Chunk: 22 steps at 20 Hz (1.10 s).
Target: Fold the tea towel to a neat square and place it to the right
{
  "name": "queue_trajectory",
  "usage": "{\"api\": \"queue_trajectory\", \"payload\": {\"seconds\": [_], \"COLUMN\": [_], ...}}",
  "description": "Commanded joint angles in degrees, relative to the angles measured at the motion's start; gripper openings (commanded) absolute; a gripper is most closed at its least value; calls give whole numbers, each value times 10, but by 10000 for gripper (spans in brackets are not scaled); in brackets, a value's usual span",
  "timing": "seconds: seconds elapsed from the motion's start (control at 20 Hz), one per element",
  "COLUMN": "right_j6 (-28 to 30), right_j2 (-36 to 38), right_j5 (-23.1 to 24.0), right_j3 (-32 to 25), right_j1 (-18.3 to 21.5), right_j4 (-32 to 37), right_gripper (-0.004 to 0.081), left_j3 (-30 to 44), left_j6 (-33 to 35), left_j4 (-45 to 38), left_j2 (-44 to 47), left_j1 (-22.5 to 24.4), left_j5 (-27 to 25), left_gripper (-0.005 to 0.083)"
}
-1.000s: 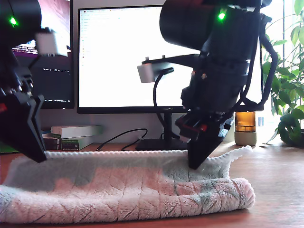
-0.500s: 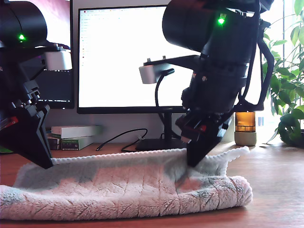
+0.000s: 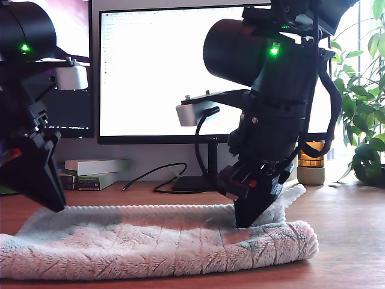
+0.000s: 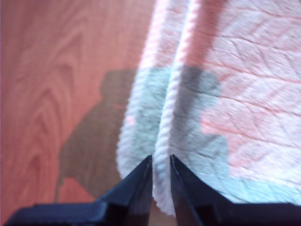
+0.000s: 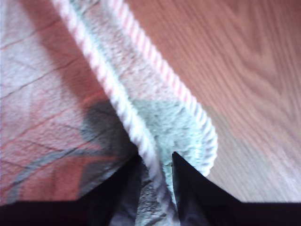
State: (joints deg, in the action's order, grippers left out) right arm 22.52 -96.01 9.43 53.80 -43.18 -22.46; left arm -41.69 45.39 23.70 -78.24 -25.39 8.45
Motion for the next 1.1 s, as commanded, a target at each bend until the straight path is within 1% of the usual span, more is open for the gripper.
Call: {"api": "queue_trajectory", "payload": {"seconds": [0.0, 0.1, 0.15, 0.25, 0.5, 0.6, 0.7, 0.75, 0.8, 0.85, 0.9, 1.0, 1.05], "right_j6": [-2, -2, -2, -2, 0, 0, -2, -3, -3, -3, -3, -3, -5], "right_j2": [-1, -1, -1, -1, -1, -1, -1, -1, -1, -1, -1, -1, -1], "right_j5": [2, 8, 16, 17, 20, 32, 31, 31, 30, 29, 28, 8, -8], "right_j3": [4, 4, 5, 19, 81, 104, 122, 127, 127, 127, 127, 127, 127], "right_j1": [1, 1, 1, 1, 1, 1, 4, 5, 5, 5, 5, 5, 5], "right_j4": [5, 18, 27, 29, 18, 14, -2, -14, -22, -34, -48, -70, -79], "right_gripper": [203, 259, 270, 270, 270, 270, 261, 256, 241, 204, 149, -20, -10], "left_j3": [1, 1, 1, 1, 1, 0, -2, -2, -3, -3, -3, -3, -3], "left_j6": [1, 1, 1, 1, 1, -4, -6, -11, -20, -30, -44, -77, -95], "left_j4": [-6, -16, -19, -31, -49, -54, -53, -54, -54, -50, -40, -17, -3], "left_j2": [-6, -6, -6, -6, -5, -2, 14, 28, 44, 61, 78, 106, 113], "left_j1": [3, 3, 3, 3, 3, 3, 3, 3, 3, 3, 3, 3, 3], "left_j5": [0, -1, -3, -5, -47, -59, -60, -60, -59, -57, -54, -21, -4], "left_gripper": [100, 100, 100, 100, 99, 76, 35, 34, 30, 9, -9, -19, -19]}}
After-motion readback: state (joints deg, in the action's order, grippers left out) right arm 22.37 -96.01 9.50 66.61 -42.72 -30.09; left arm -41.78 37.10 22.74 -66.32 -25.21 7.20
